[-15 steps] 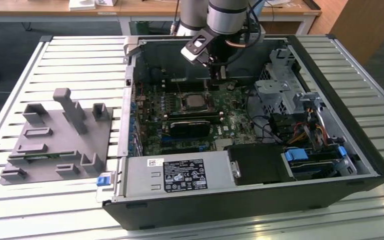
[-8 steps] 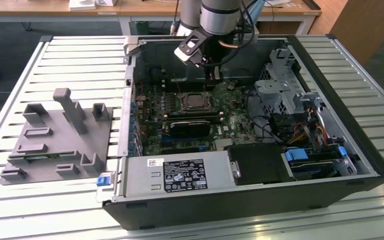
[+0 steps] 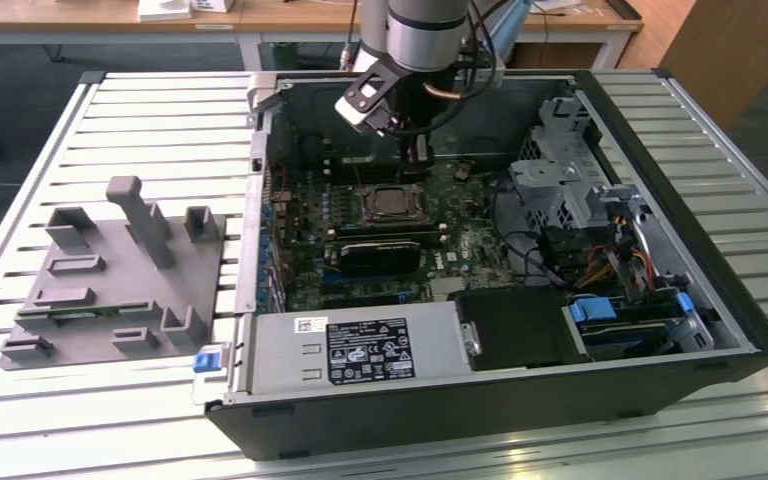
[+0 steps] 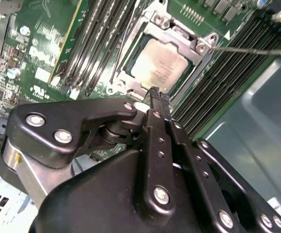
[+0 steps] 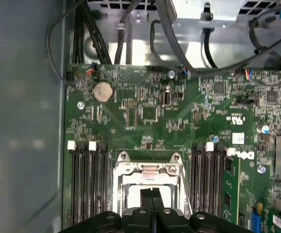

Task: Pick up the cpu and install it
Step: 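Close the cpu cover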

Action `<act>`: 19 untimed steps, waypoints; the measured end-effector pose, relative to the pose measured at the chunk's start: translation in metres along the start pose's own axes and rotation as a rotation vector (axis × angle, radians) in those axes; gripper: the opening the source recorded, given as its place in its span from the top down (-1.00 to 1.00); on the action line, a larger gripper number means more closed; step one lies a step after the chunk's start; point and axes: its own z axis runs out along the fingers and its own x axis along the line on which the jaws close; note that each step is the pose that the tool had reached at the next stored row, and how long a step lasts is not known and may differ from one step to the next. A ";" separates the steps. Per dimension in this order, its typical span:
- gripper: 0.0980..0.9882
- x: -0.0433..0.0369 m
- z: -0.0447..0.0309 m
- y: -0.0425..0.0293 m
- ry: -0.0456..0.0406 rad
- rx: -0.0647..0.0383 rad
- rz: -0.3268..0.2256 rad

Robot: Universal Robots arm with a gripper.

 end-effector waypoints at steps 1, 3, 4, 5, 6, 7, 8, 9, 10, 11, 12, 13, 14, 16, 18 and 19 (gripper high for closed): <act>0.98 0.0001 0.0002 -0.0009 0.0000 0.000 0.000; 0.98 0.0001 0.0004 -0.0015 -0.0001 0.000 0.000; 0.98 0.0001 0.0006 -0.0017 0.0000 0.000 0.000; 0.98 0.0001 0.0007 -0.0020 0.0000 0.000 0.000; 0.98 0.0001 0.0008 -0.0026 0.0000 0.000 0.000; 0.98 0.0001 0.0010 -0.0035 0.0000 0.000 0.000; 0.98 0.0001 0.0012 -0.0052 0.0001 -0.001 0.000; 0.98 0.0001 0.0014 -0.0069 0.0000 -0.001 0.000; 0.98 0.0001 0.0016 -0.0087 0.0000 -0.001 0.000; 0.98 0.0001 0.0018 -0.0101 0.0000 -0.001 0.000; 0.98 0.0002 0.0020 -0.0112 0.0000 -0.001 0.000; 0.98 0.0002 0.0022 -0.0122 0.0000 -0.001 0.000; 0.98 0.0002 0.0023 -0.0130 0.0000 -0.001 0.000; 0.98 0.0002 0.0027 -0.0142 0.0000 -0.001 0.000; 0.98 0.0002 0.0030 -0.0157 0.0000 -0.001 0.000; 0.98 0.0002 0.0032 -0.0163 0.0000 -0.001 0.000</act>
